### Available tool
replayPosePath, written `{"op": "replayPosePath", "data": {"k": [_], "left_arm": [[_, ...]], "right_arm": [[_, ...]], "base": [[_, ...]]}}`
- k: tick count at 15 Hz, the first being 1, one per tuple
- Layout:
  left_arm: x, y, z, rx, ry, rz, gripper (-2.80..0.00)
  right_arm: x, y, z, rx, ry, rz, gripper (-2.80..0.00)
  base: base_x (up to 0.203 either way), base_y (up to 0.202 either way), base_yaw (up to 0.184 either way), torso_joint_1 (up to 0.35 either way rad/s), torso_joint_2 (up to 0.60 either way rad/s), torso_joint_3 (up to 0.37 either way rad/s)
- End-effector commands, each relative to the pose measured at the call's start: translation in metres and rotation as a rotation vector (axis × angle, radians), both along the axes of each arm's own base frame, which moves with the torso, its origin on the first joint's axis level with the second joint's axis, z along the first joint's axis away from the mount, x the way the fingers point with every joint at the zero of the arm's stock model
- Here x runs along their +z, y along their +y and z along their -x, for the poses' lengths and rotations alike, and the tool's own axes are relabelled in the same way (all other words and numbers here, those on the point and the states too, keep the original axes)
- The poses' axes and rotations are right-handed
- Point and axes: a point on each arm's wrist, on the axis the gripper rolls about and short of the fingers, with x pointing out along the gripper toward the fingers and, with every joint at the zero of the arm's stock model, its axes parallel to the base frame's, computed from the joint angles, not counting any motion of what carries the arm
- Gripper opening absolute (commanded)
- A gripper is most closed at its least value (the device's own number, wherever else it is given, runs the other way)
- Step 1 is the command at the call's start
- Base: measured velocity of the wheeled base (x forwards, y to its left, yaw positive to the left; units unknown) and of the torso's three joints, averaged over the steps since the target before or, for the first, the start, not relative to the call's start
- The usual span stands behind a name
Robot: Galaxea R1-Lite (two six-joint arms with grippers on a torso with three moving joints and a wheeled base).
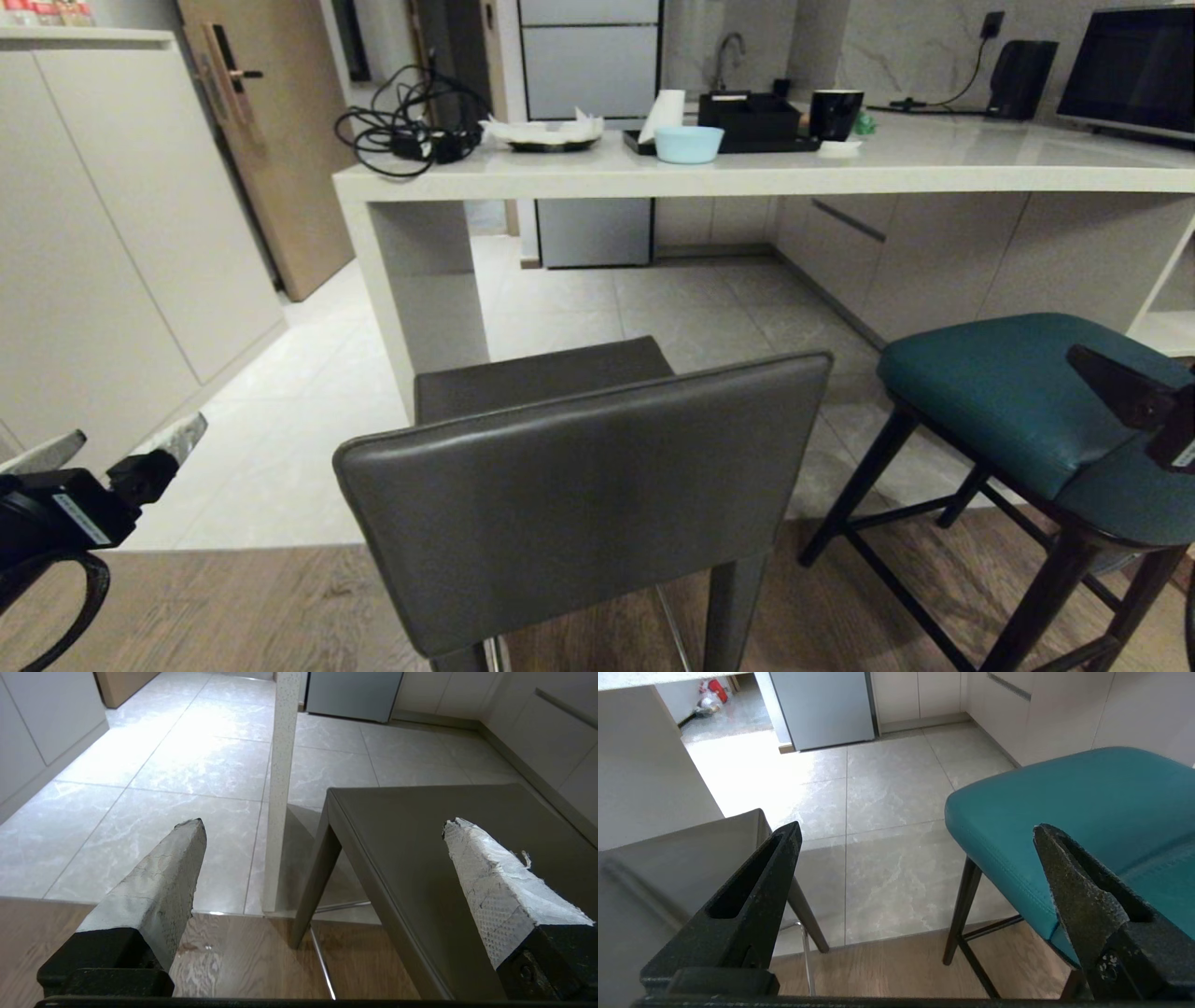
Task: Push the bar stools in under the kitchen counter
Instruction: Push the blue chair back under the dining table
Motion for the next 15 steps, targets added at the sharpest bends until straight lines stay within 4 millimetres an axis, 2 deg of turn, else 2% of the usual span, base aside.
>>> {"op": "replayPosePath", "data": {"k": [1,4,8,10,11,13,15], "left_arm": [[0.011,-0.004,0.018,-0.008,-0.077,-0.018,0.00],[0.023,-0.012,0.043,-0.075,-0.162,-0.043,0.00],[0.036,-0.025,0.095,-0.192,-0.218,-0.071,0.00],[0.044,-0.033,0.120,-0.332,-0.200,-0.059,0.00],[0.055,-0.037,0.131,-0.471,-0.212,-0.034,0.00],[0.068,-0.040,0.140,-0.624,-0.228,-0.006,0.00],[0.071,-0.041,0.148,-0.720,-0.246,-0.004,0.00]], "right_arm": [[0.008,0.000,0.022,-0.003,-0.071,0.002,0.00],[0.019,-0.001,0.049,-0.006,-0.121,0.025,0.00],[0.035,-0.003,0.089,-0.014,-0.182,0.075,0.00],[0.042,-0.001,0.107,0.022,-0.213,0.091,0.00],[0.045,0.000,0.116,0.052,-0.224,0.097,0.00],[0.043,0.002,0.130,0.130,-0.238,0.110,0.00],[0.039,0.006,0.144,0.260,-0.249,0.132,0.00]], "base": [[0.000,0.000,0.000,0.000,0.00,0.000],[0.000,0.000,0.000,0.000,0.00,0.000],[0.000,0.000,0.000,0.000,0.00,0.000],[0.000,0.000,0.000,0.000,0.00,0.000],[0.000,0.000,0.000,0.000,0.00,0.000],[0.000,0.000,0.000,0.000,0.00,0.000],[0.000,0.000,0.000,0.000,0.00,0.000]]}}
